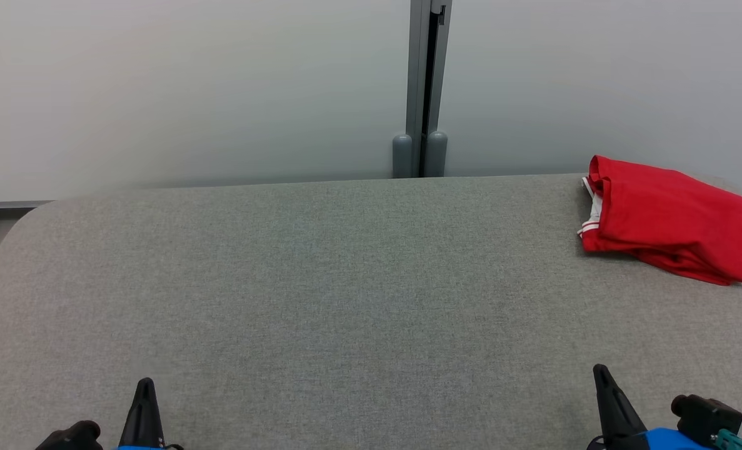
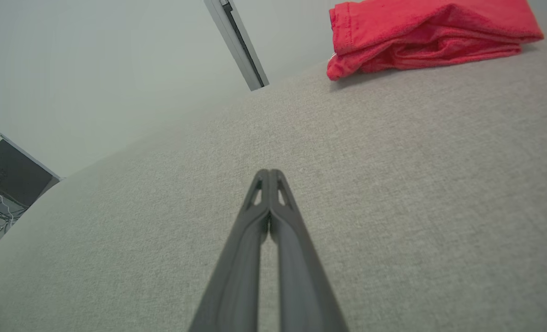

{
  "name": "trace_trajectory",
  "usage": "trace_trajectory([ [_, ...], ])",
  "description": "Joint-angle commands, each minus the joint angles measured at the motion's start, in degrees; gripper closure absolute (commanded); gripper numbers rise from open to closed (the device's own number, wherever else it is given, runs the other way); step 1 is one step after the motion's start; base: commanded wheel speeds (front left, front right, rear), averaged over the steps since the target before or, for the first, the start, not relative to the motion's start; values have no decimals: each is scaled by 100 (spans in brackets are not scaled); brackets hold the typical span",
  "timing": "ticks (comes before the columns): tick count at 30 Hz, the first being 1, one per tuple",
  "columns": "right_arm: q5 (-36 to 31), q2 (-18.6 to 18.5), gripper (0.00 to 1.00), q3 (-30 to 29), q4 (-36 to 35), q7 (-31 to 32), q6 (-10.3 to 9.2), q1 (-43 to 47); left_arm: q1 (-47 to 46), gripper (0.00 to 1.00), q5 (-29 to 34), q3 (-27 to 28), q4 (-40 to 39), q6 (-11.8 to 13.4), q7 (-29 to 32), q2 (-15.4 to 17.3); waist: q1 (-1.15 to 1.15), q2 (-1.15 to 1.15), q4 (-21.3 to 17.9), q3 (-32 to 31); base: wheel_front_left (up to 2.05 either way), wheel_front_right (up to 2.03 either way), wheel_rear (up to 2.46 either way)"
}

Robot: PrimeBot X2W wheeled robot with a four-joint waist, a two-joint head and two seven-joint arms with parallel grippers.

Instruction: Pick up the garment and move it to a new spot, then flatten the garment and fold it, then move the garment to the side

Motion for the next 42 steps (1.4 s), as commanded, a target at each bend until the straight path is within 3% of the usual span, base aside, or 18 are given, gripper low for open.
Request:
trace_trajectory([
  [1, 280, -21, 100, -45, -142, 57, 0, -164, -199, 100, -274, 30, -141, -22, 49, 25, 0, 0, 1, 2, 0, 0, 0],
  [22, 2110, -28, 100, -203, -357, 520, 0, -327, -406, 100, -2202, 58, -379, -47, 502, 4, 0, 0, 2, 36, 0, 0, 0],
  [42, 3453, -34, 100, -319, -512, 864, 1, -438, -562, 100, -3612, 82, -546, -63, 847, -13, 0, 0, 3, 66, 0, 0, 0],
])
